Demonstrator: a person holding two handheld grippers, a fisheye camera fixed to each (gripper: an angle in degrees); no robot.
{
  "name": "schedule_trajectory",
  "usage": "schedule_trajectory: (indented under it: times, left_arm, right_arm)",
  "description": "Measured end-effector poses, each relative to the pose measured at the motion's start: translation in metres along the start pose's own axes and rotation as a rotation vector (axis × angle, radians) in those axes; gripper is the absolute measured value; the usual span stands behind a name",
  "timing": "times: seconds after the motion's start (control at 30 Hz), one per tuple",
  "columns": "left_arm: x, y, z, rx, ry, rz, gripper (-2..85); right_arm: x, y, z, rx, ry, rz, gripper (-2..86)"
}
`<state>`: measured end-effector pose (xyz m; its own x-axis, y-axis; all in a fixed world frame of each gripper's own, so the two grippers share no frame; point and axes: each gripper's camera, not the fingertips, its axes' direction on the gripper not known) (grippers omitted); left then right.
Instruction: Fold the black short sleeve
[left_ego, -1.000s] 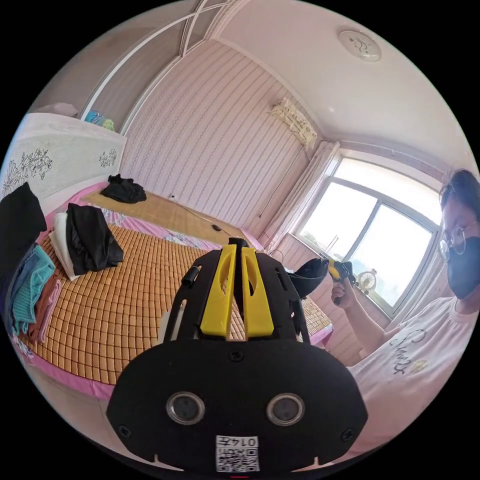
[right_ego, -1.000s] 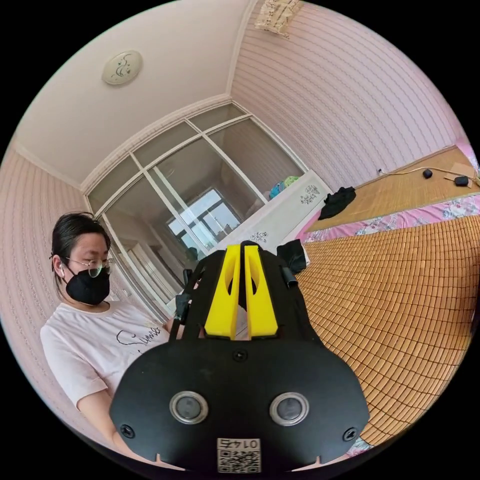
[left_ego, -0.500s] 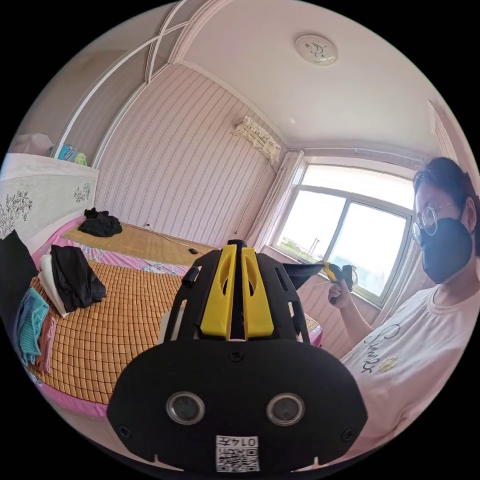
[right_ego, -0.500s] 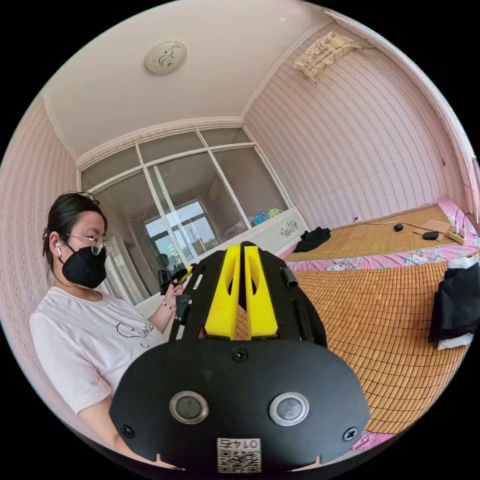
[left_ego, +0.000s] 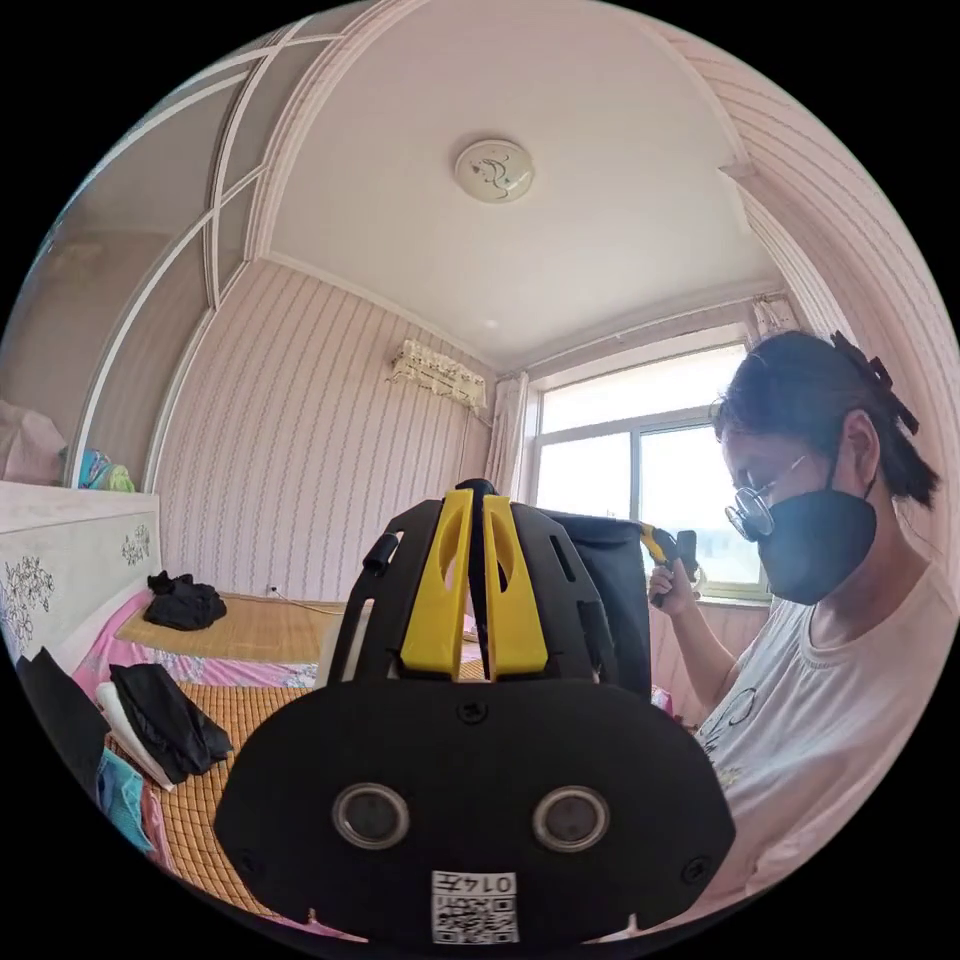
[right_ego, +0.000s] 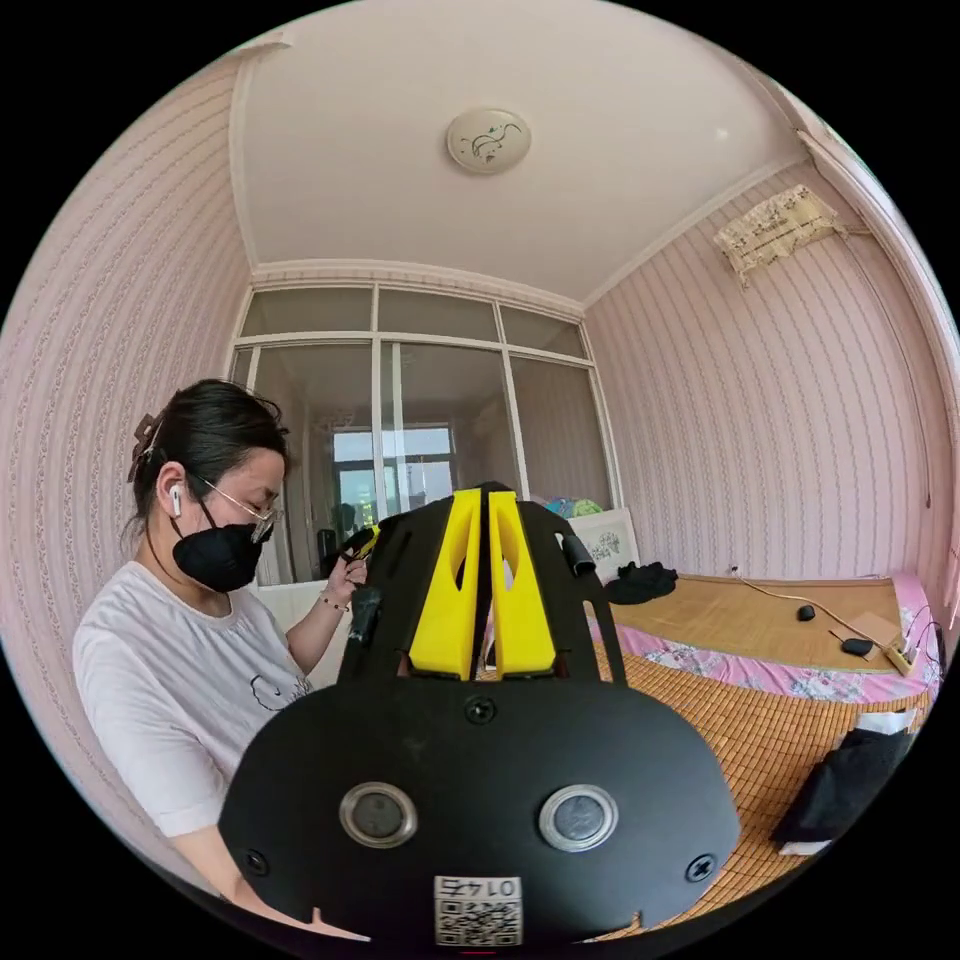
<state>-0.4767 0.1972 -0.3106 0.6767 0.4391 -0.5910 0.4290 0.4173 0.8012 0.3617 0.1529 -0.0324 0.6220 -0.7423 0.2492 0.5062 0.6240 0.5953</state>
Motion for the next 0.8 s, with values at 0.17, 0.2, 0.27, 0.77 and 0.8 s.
schedule_trajectory:
  times: [0.17,0.2,0.27,0.77,0.8]
  left_arm:
    - [-0.105,0.059,0.116,-0.332,-0.182,-0.202,-0.9]
    - [-0.127,0.075,0.142,-0.379,-0.225,-0.228,-0.9]
    - [-0.155,0.085,0.173,-0.411,-0.253,-0.284,-0.9]
    - [-0.213,0.153,0.268,-0.523,-0.309,-0.163,-0.8]
    - [-0.229,0.193,0.28,-0.605,-0.31,-0.214,-0.7]
  right_arm:
    - [0.116,0.045,0.088,-0.299,0.121,0.343,0.4]
    - [0.139,0.051,0.104,-0.322,0.106,0.405,0.4]
    - [0.162,0.044,0.118,-0.301,0.104,0.46,0.5]
    - [0.165,0.062,0.133,-0.301,0.2,0.303,0.6]
    - [0.179,0.094,0.139,-0.361,0.211,0.396,0.6]
